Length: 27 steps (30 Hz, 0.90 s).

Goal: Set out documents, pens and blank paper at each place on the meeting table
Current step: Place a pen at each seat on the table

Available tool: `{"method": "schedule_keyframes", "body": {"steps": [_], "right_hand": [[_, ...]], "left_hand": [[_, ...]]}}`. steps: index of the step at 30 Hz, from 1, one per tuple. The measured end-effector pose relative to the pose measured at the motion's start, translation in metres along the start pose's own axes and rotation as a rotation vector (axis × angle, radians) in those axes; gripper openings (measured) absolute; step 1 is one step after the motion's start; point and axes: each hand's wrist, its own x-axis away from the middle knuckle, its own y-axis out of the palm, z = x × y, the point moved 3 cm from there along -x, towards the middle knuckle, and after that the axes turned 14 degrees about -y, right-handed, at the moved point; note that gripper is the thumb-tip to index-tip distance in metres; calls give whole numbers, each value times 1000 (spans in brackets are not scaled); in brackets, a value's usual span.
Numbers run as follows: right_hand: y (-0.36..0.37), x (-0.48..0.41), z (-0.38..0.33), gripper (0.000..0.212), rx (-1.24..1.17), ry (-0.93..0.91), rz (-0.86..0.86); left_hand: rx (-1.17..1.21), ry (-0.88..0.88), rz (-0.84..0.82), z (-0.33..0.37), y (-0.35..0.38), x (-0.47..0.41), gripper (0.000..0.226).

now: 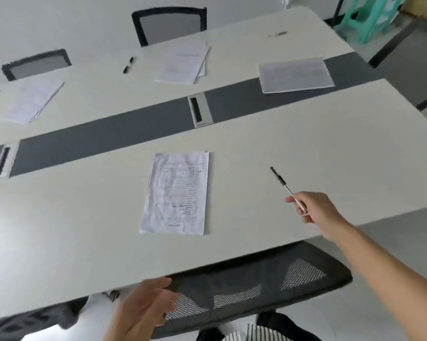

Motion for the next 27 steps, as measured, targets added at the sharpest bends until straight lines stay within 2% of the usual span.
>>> {"method": "schedule_keyframes", "body": {"steps": [4,6,8,11,16,20,24,27], "right_hand": [[26,-81,37,30,313,17,-75],[40,-108,45,28,430,-11,-88],[52,-123,42,20,527,-52,-103],[68,-138,35,6,634,-82,-141],[76,-148,33,16,744,-129,-172],[70,-134,30,10,698,-57,-256],[47,-88,20,14,387,14,-303],[14,-25,12,16,253,21,-239]], "left_hand": [[141,-127,21,-5,17,12,29],[205,-159,140,-13,20,13,26],[251,-182,232,-23,23,18,9],[266,-222,323,-41,28,27,20],[310,-199,380,-48,38,38,24],[379,-162,336,-40,39,40,6],[342,-104,218,-26,34,36,33],[264,-38,126,-13,30,29,21]]}}
